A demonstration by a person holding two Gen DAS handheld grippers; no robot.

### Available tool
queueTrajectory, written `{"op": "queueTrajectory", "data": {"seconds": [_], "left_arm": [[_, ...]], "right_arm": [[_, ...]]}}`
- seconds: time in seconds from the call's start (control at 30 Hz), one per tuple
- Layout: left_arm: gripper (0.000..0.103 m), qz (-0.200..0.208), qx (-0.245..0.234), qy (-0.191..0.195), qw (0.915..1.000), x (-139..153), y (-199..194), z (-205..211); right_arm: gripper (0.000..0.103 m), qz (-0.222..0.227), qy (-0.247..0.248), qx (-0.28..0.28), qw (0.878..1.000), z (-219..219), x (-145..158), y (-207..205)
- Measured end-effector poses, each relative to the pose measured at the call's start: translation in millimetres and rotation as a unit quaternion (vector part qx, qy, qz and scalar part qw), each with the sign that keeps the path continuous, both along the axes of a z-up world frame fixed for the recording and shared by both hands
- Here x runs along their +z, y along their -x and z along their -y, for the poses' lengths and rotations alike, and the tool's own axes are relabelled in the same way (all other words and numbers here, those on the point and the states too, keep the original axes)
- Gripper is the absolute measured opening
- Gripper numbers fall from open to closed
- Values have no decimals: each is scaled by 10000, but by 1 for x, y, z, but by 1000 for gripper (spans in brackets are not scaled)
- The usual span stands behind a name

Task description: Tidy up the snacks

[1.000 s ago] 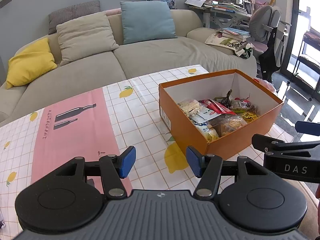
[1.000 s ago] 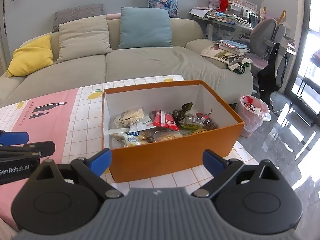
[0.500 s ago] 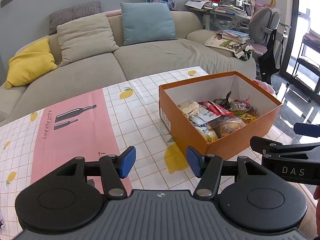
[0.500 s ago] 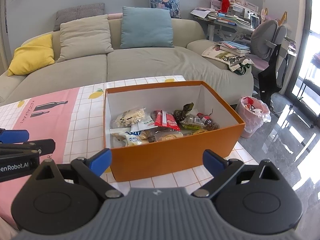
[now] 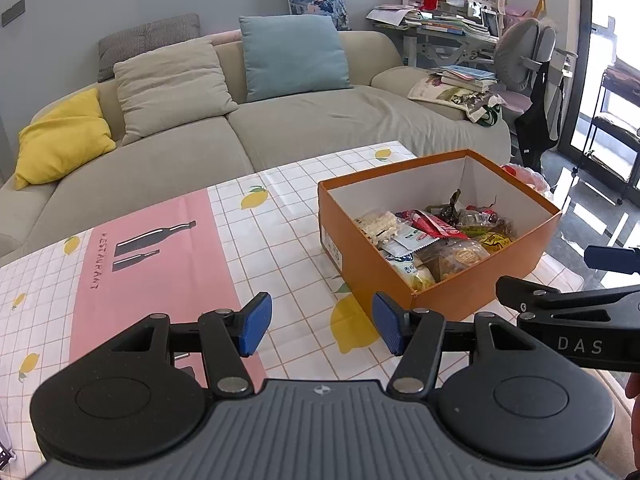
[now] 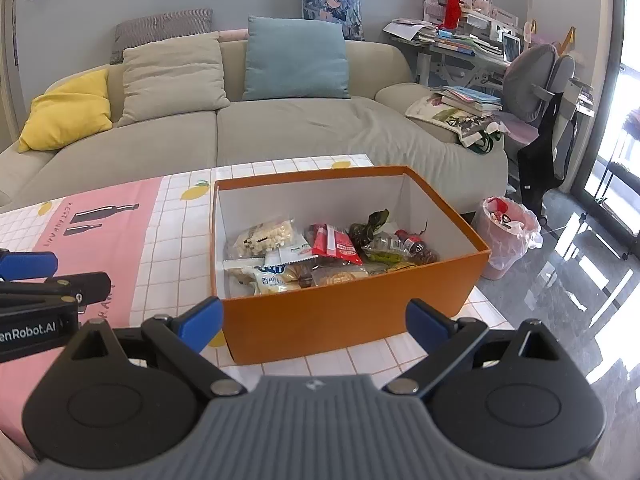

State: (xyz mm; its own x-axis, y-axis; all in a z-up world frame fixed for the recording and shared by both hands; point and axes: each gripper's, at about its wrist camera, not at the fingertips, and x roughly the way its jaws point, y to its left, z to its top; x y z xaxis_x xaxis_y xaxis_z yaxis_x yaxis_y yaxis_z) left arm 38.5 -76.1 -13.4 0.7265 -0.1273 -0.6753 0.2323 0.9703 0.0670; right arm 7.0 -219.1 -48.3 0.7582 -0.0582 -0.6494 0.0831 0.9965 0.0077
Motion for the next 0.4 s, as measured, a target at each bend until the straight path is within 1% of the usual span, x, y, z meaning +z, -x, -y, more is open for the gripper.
{"op": "queueTrajectory", "data": {"seconds": [0.27, 0.33, 0.4], "left_arm": [[69, 33, 0, 89, 10000, 2, 2, -5], [73, 37, 28, 108, 9999, 2, 2, -6], [73, 45, 63, 120, 9999, 2, 2, -8]], "right_arm": [[96, 13, 27, 30, 10000, -2, 2, 2], [96, 11, 40, 42, 10000, -2, 3, 2], [96, 7, 50, 54, 10000, -3, 3, 2]]}}
